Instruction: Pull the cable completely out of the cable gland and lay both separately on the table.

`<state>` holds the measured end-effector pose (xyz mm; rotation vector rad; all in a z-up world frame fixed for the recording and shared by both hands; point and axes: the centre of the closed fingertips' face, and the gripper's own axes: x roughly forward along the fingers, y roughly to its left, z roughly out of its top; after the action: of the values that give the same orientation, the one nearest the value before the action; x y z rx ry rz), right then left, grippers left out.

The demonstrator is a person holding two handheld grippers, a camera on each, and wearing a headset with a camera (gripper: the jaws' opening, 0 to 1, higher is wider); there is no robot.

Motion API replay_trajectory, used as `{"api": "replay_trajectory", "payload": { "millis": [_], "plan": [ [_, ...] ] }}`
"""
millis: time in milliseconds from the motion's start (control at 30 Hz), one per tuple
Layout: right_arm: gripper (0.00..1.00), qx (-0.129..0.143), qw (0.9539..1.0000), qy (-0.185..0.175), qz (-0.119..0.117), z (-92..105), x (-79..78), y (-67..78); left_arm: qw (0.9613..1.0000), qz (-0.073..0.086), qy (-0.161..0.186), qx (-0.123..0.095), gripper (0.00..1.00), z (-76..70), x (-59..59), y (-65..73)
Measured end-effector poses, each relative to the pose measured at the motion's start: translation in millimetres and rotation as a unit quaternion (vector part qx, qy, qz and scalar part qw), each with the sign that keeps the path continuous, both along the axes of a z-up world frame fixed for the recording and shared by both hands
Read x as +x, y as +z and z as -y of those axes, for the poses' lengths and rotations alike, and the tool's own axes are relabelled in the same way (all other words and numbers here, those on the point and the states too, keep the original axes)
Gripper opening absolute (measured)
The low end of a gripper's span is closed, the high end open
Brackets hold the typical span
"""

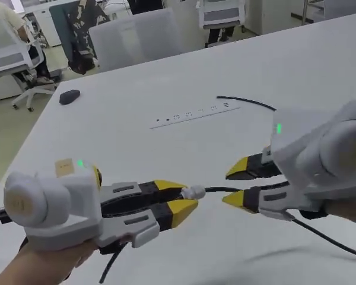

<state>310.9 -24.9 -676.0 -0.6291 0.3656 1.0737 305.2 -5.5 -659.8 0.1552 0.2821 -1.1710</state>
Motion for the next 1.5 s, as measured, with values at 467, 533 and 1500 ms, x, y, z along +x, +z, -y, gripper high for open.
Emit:
{"api": "replay_trajectory", "payload": {
  "millis": [467,533,1500],
  "plan": [
    [0.0,-0.016,0.9994,0.032,0.001,-9.8,-6.8,-12.8,0.9998,-0.008,-0.012,0.013,0.14,6.5,-6.2,-12.4],
    [0.0,-0.011,0.9997,0.022,-0.009,-6.9,-6.3,-13.7,0.9998,-0.006,-0.013,0.015,0.14,7.1,-6.2,-13.1],
    [0.0,0.007,0.9838,-0.159,-0.083,108.5,7.7,-53.1,0.9974,0.005,0.069,-0.019,0.14,-49.4,9.6,0.7]
  ]
}}
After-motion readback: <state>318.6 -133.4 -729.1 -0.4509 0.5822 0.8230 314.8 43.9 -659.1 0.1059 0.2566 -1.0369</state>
